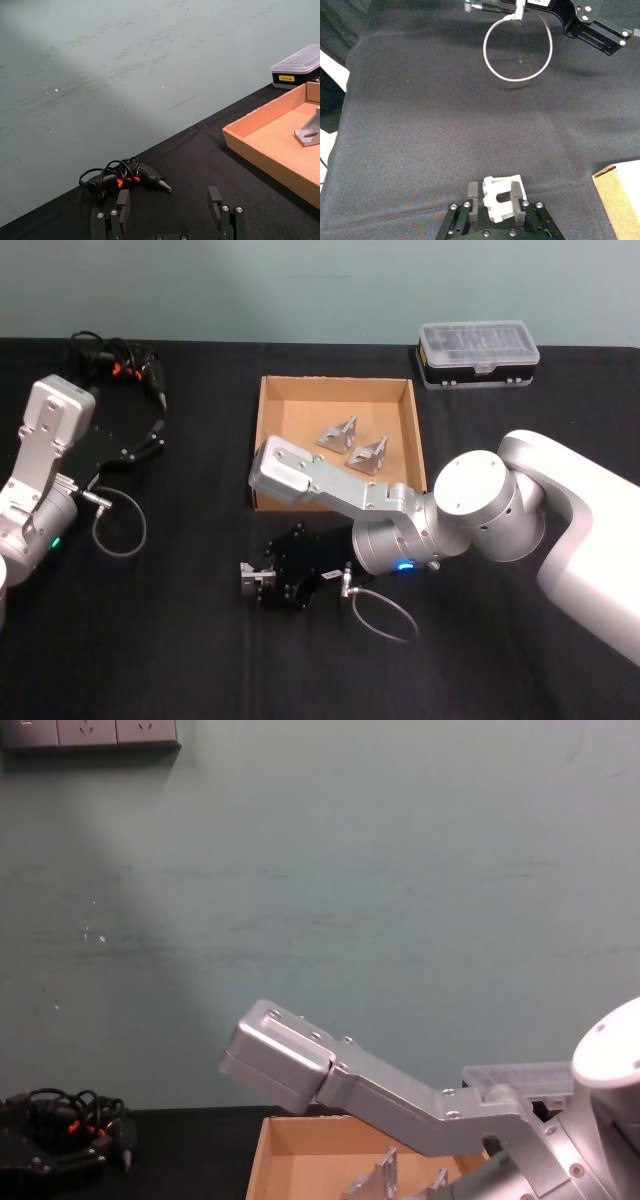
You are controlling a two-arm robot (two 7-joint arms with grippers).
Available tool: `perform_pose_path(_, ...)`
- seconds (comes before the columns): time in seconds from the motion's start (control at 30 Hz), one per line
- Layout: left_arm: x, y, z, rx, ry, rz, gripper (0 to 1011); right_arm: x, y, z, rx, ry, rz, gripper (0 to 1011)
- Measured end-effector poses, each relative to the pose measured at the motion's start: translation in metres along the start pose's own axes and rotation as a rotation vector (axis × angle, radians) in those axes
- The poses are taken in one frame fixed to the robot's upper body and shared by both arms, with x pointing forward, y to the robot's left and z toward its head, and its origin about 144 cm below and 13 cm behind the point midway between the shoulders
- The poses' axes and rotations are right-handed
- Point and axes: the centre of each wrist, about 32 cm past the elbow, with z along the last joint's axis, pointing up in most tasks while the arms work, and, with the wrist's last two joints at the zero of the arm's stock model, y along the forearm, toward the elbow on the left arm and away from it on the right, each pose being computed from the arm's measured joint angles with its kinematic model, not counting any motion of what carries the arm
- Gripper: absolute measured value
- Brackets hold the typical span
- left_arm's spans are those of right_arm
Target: Use one hand to pick up the angle iron from the table and place it into the box.
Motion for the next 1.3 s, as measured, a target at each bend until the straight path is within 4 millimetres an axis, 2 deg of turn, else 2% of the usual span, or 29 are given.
perform_pose_path(0.17, 0.0, 0.0, 0.0, 0.0, 0.0, 0.0, 1011, 0.0, 0.0, 0.0, 0.001, -0.001, 0.0, 248)
perform_pose_path(0.23, 0.0, 0.0, 0.0, 0.0, 0.0, 0.0, 1011, 0.0, 0.0, 0.0, 0.001, -0.001, 0.0, 208)
perform_pose_path(0.27, 0.0, 0.0, 0.0, 0.0, 0.0, 0.0, 1011, 0.0, 0.0, 0.0, 0.001, -0.001, 0.0, 152)
perform_pose_path(0.4, 0.0, 0.0, 0.0, 0.0, 0.0, 0.0, 1011, 0.0, 0.0, 0.0, 0.001, 0.0, 0.0, 72)
perform_pose_path(0.87, 0.0, 0.0, 0.0, 0.0, 0.0, 0.0, 1011, 0.0, 0.0, 0.0, 0.002, 0.0, 0.0, 71)
perform_pose_path(1.1, 0.0, 0.0, 0.0, 0.0, 0.0, 0.0, 1011, 0.005, -0.017, 0.0, 0.078, 0.012, -0.01, 71)
perform_pose_path(1.3, 0.0, 0.0, 0.0, 0.0, 0.0, 0.0, 1011, 0.013, -0.044, 0.007, 0.184, 0.042, -0.039, 71)
